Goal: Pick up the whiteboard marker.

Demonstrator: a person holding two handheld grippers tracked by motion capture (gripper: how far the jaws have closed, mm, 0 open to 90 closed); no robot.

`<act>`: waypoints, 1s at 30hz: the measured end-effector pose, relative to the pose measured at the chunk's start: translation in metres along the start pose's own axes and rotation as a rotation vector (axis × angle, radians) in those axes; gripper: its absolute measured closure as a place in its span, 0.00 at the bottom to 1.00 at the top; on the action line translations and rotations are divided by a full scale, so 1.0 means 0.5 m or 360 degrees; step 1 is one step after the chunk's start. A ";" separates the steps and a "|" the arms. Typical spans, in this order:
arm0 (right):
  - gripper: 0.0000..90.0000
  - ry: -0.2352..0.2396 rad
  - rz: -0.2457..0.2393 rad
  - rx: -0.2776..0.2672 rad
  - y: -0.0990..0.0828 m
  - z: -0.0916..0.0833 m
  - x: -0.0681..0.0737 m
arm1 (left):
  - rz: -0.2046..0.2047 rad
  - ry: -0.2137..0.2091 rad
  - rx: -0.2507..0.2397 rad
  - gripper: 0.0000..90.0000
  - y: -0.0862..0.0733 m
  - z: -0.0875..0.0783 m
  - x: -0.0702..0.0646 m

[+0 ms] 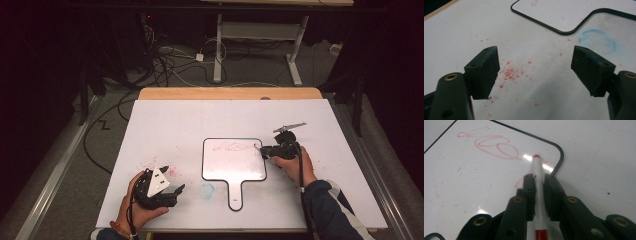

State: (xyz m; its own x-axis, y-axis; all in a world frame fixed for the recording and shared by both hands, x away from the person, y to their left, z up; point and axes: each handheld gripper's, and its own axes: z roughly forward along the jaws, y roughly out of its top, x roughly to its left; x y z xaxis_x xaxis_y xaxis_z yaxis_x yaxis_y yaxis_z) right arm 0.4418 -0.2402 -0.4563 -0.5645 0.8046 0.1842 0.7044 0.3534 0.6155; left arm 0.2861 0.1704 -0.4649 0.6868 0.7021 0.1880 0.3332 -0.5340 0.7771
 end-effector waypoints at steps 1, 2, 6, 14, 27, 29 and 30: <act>0.90 0.0009 -0.0005 -0.0005 -0.001 -0.001 -0.001 | -0.0001 -0.0004 0.0001 0.24 0.000 0.001 0.000; 0.90 0.0002 -0.0009 -0.0007 -0.001 -0.002 -0.001 | 0.0002 -0.0003 0.0006 0.24 0.000 0.001 0.000; 0.90 0.0004 -0.0038 -0.0041 0.000 -0.011 0.004 | -0.0001 -0.0011 0.0007 0.24 0.001 0.001 -0.001; 0.90 0.0071 -0.0103 -0.0211 0.005 -0.049 0.042 | -0.0163 -0.0147 -0.0133 0.26 0.035 0.008 0.001; 0.90 0.0263 -0.0294 -0.0549 0.002 -0.089 0.166 | -0.0274 -0.0546 -0.0314 0.27 0.171 0.106 -0.067; 0.90 0.0297 -0.0296 -0.0577 0.001 -0.090 0.172 | -0.0279 -0.0566 -0.0313 0.28 0.179 0.114 -0.073; 0.90 0.0311 -0.0302 -0.0593 0.000 -0.091 0.177 | -0.0297 -0.0584 -0.0319 0.28 0.186 0.122 -0.078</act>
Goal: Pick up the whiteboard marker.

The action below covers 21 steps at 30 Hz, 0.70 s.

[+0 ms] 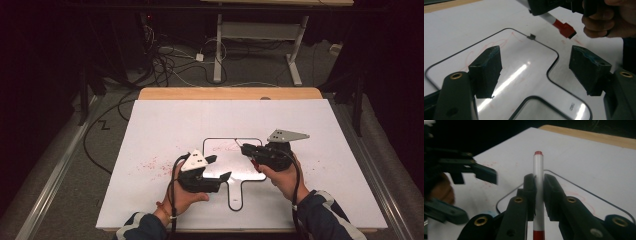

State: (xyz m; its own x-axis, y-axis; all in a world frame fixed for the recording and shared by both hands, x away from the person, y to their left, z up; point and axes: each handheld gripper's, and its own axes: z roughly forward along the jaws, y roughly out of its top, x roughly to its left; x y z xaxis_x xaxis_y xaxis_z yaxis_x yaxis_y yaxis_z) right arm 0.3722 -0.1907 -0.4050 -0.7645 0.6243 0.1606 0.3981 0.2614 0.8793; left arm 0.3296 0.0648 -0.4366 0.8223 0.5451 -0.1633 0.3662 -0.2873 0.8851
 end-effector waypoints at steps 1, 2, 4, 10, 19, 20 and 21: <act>0.90 0.0010 -0.0013 -0.0019 -0.001 0.001 0.011 | -0.0011 -0.0003 -0.0007 0.32 0.004 0.008 -0.002; 0.90 0.0010 -0.0013 -0.0019 -0.001 0.001 0.011 | -0.0027 -0.0008 -0.0016 0.32 0.008 0.016 -0.003; 0.90 0.0032 -0.0024 -0.0049 -0.002 0.002 0.025 | -0.0077 -0.0041 -0.0040 0.36 0.013 0.030 -0.001; 0.90 0.0055 -0.0048 -0.0091 -0.007 0.004 0.044 | -0.0115 -0.0099 -0.0074 0.40 0.021 0.051 -0.005; 0.90 0.0091 -0.0069 -0.0139 -0.008 0.006 0.060 | -0.0131 -0.0104 -0.0095 0.54 0.025 0.058 -0.006; 0.90 0.0078 -0.0080 -0.0139 -0.008 0.007 0.063 | -0.0121 -0.0103 -0.0096 0.56 0.024 0.058 -0.006; 0.90 0.0082 -0.0089 -0.0134 -0.008 0.008 0.064 | -0.0108 -0.0096 -0.0095 0.57 0.024 0.057 -0.006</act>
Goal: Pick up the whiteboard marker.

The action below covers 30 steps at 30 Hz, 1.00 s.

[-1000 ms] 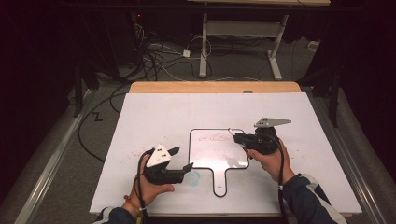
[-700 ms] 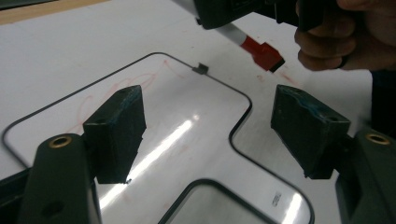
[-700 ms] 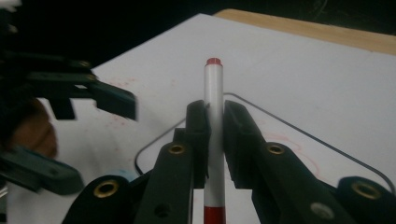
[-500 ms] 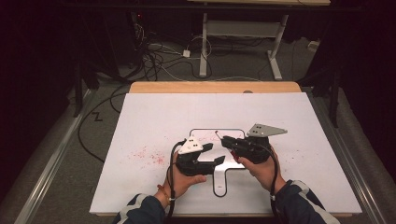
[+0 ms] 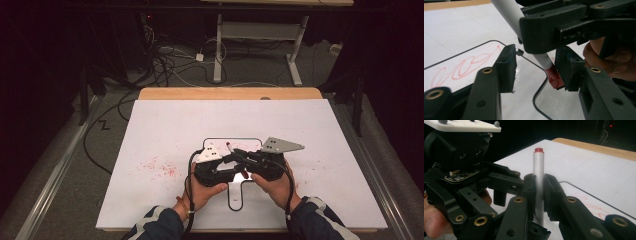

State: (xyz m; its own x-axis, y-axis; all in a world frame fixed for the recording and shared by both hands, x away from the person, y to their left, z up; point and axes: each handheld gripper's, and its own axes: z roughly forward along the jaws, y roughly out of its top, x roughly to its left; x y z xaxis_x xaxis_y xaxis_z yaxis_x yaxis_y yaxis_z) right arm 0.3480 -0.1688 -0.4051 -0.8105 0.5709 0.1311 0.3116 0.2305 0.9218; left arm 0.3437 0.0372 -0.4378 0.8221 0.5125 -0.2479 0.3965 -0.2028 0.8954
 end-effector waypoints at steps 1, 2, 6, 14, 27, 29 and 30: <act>0.90 0.0000 0.0000 0.0000 0.000 0.000 0.000 | 0.0013 0.0008 0.0006 0.57 0.000 -0.001 0.000; 0.90 -0.0003 -0.0004 0.0001 -0.001 0.001 0.003 | 0.0025 0.0020 0.0011 0.62 0.001 -0.002 0.001; 0.90 -0.0002 -0.0004 0.0001 -0.001 0.000 0.003 | 0.0075 0.0056 0.0024 0.73 0.001 -0.006 0.002; 0.89 -0.0015 -0.0023 0.0009 -0.001 -0.003 0.005 | 0.0149 0.0116 0.0061 0.87 0.003 -0.007 0.013; 0.52 -0.0306 -0.0117 0.0046 -0.010 -0.057 -0.012 | 0.0209 0.0231 0.0089 0.87 0.004 -0.030 0.070; 0.50 -0.0359 -0.0199 0.0049 -0.021 -0.080 -0.020 | 0.0202 0.0240 0.0081 0.87 0.003 -0.037 0.081; 0.48 -0.0369 -0.0223 0.0054 -0.028 -0.091 -0.026 | 0.0207 0.0249 0.0080 0.87 0.003 -0.039 0.084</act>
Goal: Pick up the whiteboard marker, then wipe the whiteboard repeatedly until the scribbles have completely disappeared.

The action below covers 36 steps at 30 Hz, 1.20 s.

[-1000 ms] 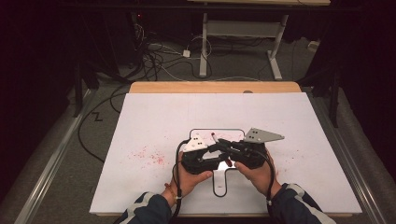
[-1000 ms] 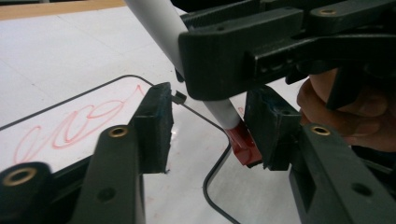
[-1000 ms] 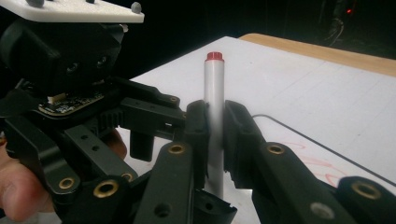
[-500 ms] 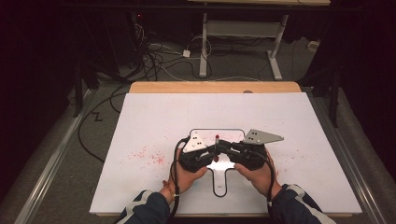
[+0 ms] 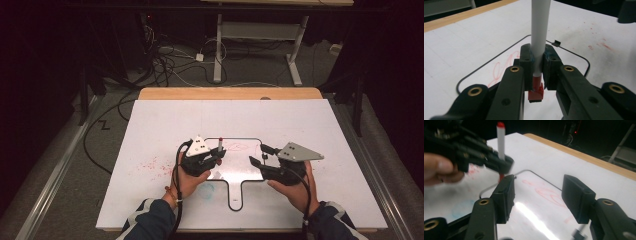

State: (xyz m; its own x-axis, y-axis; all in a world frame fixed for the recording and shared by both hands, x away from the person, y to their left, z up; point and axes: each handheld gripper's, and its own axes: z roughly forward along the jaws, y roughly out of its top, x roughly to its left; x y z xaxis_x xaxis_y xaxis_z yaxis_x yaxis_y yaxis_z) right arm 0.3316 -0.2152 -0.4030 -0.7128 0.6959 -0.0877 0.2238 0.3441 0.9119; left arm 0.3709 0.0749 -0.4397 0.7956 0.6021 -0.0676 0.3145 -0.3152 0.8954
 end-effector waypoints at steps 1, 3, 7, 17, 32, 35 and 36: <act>0.46 -0.0055 -0.0071 0.0008 -0.016 -0.018 -0.012 | 0.0011 0.0007 0.0004 0.87 0.000 -0.002 0.003; 0.45 -0.0117 -0.0157 0.0018 -0.033 -0.032 -0.021 | 0.0018 0.0019 0.0005 0.87 0.001 -0.005 0.009; 0.43 -0.0108 -0.0156 0.0000 -0.055 -0.053 -0.034 | 0.0047 0.0049 0.0018 0.87 0.004 -0.007 0.014; 0.35 -0.0224 -0.0194 -0.0039 -0.100 -0.092 -0.042 | 0.0029 0.0064 0.0008 0.87 0.007 -0.008 0.031; 0.33 -0.0213 -0.0163 0.0073 -0.135 -0.099 -0.043 | 0.0063 0.0067 0.0008 0.87 0.025 0.016 0.067; 0.32 -0.0183 -0.0180 0.0126 -0.139 -0.089 -0.040 | 0.0056 0.0049 0.0005 0.87 0.028 0.027 0.076; 0.32 -0.0183 -0.0180 0.0126 -0.139 -0.089 -0.040 | 0.0055 0.0046 0.0012 0.87 0.028 0.034 0.079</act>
State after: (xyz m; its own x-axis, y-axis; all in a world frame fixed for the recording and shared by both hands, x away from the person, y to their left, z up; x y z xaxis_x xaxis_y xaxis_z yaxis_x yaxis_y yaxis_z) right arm 0.3008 -0.2810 -0.4468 -0.6564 0.7161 -0.2372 0.2014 0.4694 0.8597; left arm 0.4154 0.0818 -0.4374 0.7909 0.6114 -0.0239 0.2911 -0.3417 0.8936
